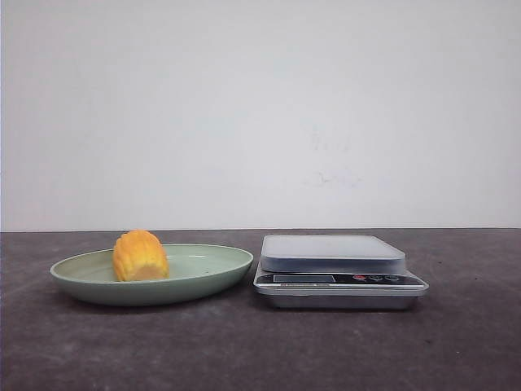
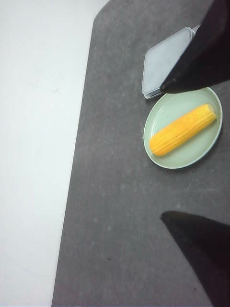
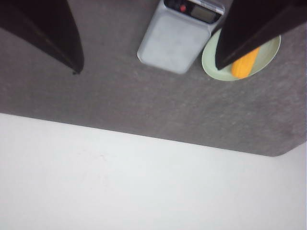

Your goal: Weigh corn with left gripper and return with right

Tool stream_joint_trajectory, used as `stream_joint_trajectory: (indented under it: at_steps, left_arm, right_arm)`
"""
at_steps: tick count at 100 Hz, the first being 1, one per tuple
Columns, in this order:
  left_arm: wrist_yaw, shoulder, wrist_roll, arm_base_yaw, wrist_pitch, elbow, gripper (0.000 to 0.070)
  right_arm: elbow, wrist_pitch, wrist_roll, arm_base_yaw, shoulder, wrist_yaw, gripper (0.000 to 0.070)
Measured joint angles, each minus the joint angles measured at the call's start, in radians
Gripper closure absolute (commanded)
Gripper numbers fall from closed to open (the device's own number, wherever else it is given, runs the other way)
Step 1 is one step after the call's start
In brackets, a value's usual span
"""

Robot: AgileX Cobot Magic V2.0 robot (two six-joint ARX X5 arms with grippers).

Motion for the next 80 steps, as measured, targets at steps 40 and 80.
stream_joint_trajectory:
  at_steps: [40, 80]
  left_arm:
    - [0.000, 0.001, 0.019, 0.000, 0.061, -0.034, 0.0690]
    - [0.000, 0.001, 0.022, 0.000, 0.062, -0.034, 0.0687]
  right_arm:
    - [-0.012, -0.229, 0.053, 0.000, -0.204, 0.115, 0.0690]
    - [-0.019, -0.230, 0.078, 0.000, -0.206, 0.124, 0.0689]
